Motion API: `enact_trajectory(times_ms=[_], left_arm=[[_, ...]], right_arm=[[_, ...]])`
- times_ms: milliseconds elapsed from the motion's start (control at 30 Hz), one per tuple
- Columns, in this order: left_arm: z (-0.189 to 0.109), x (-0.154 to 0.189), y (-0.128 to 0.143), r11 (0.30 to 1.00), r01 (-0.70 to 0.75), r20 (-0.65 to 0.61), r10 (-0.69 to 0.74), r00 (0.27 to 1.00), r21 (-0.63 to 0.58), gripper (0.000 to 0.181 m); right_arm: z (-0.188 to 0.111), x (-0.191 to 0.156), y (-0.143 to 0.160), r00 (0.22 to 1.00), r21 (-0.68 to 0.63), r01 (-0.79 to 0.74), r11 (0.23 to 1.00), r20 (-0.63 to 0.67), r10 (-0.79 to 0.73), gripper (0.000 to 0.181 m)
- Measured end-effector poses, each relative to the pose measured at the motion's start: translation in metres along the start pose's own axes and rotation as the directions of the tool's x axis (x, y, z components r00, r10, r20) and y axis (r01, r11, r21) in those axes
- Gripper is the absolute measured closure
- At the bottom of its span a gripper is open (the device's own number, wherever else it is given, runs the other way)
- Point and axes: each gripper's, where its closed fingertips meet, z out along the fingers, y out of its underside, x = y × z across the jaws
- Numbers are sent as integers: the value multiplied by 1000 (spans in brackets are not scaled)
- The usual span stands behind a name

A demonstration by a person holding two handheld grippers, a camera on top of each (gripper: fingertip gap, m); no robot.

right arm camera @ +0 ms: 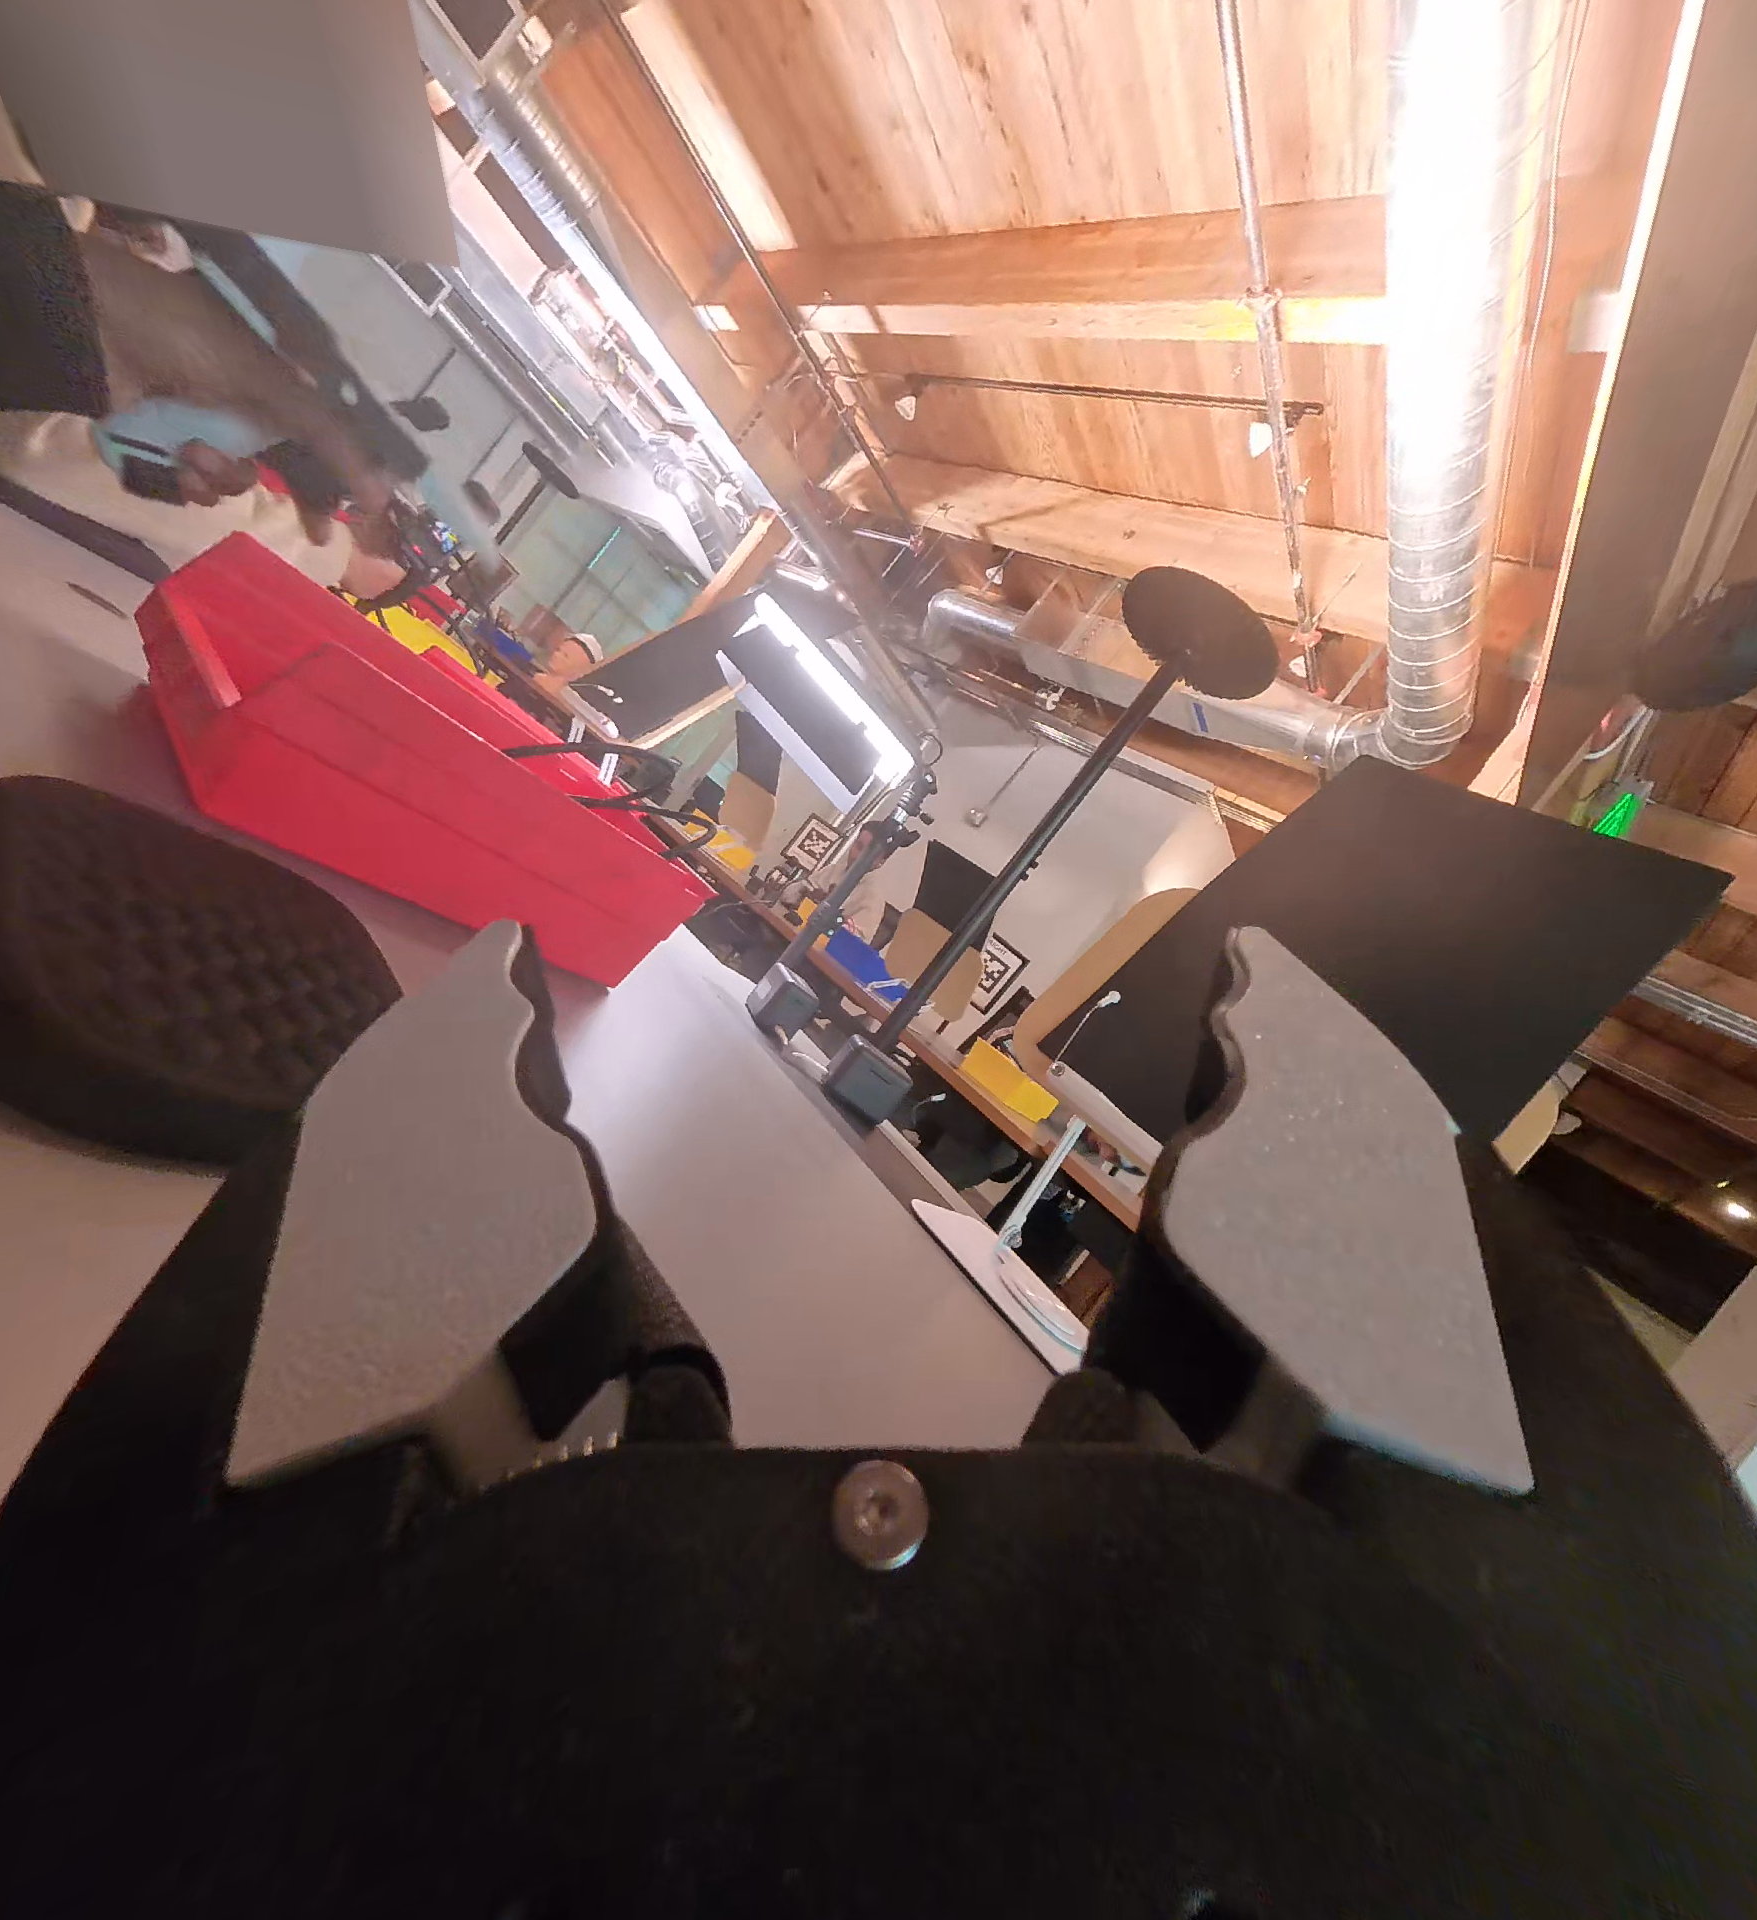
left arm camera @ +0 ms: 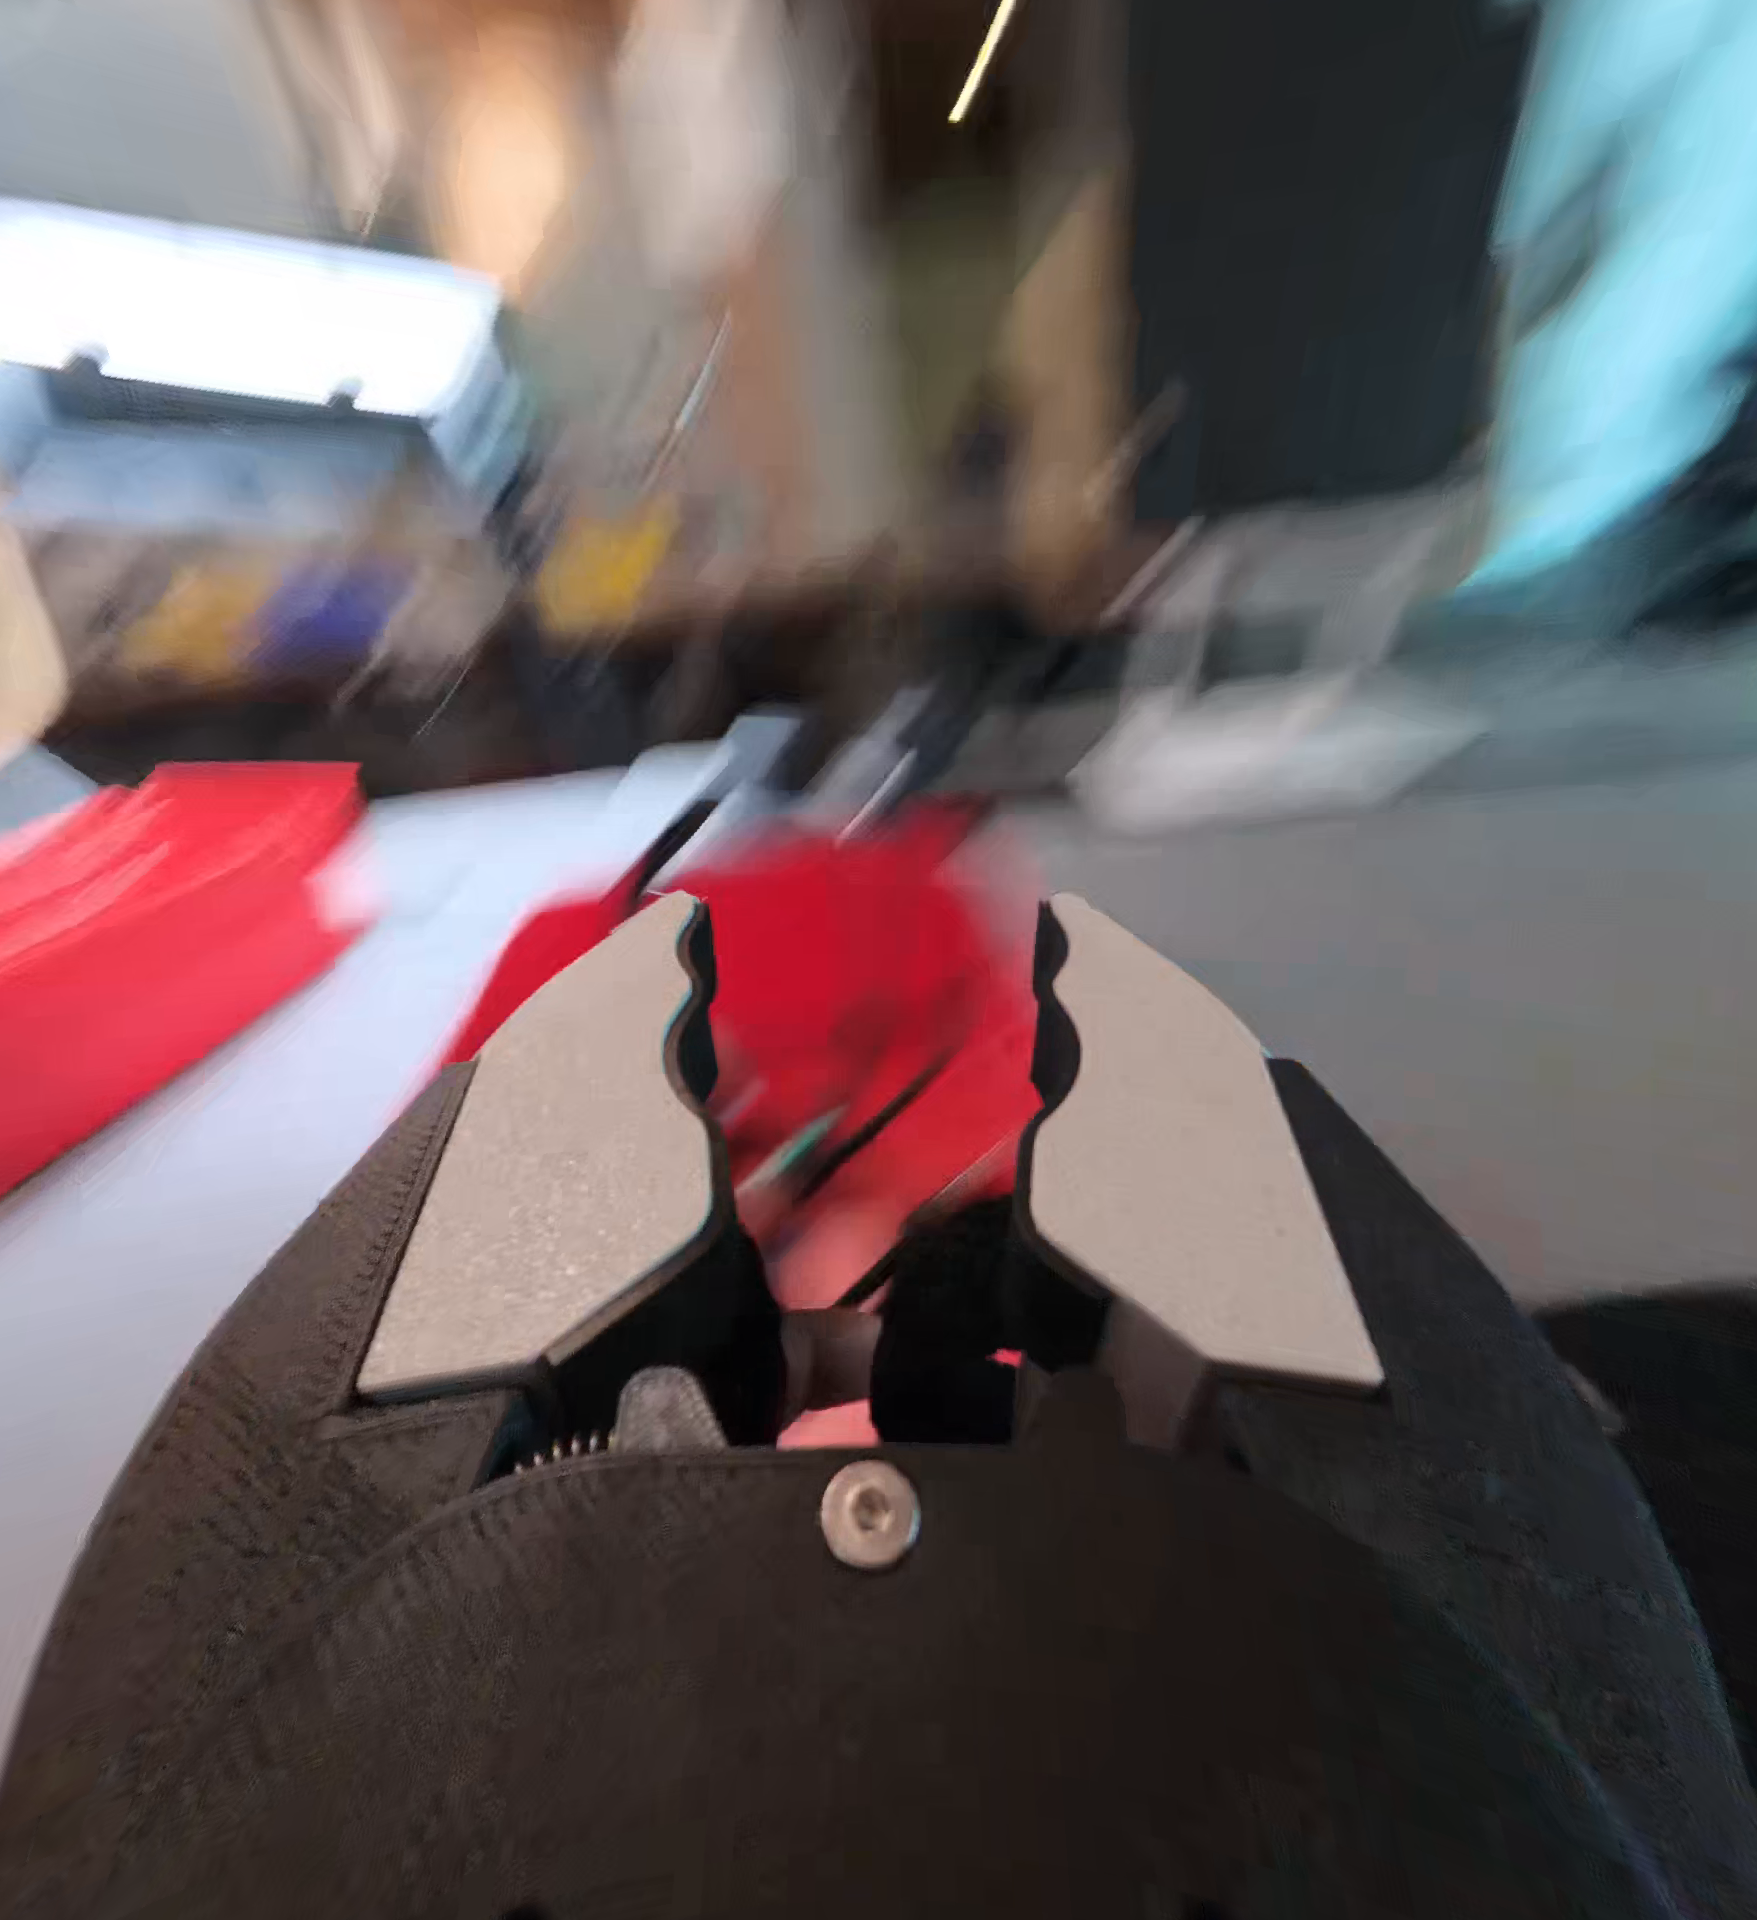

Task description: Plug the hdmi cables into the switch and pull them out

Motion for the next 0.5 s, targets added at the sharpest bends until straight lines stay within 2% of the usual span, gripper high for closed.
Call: enact_trajectory(times_ms=[67,133,233,500], left_arm=[[16,-33,52,946,-8,56,28,998,-325,123],[29,-47,93,845,-7,52,41,998,-534,123],[50,-59,127,748,-41,49,97,994,-662,123],[81,-78,172,593,-68,47,177,983,-802,125]], right_arm=[[1,-1,1,1000,-5,7,1000,6,-7,63],[1,-3,1,1000,-9,14,1000,11,-14,63],[2,-5,3,1000,-20,18,1000,22,-17,63],[2,-7,5,999,-25,13,1000,38,-12,65]])
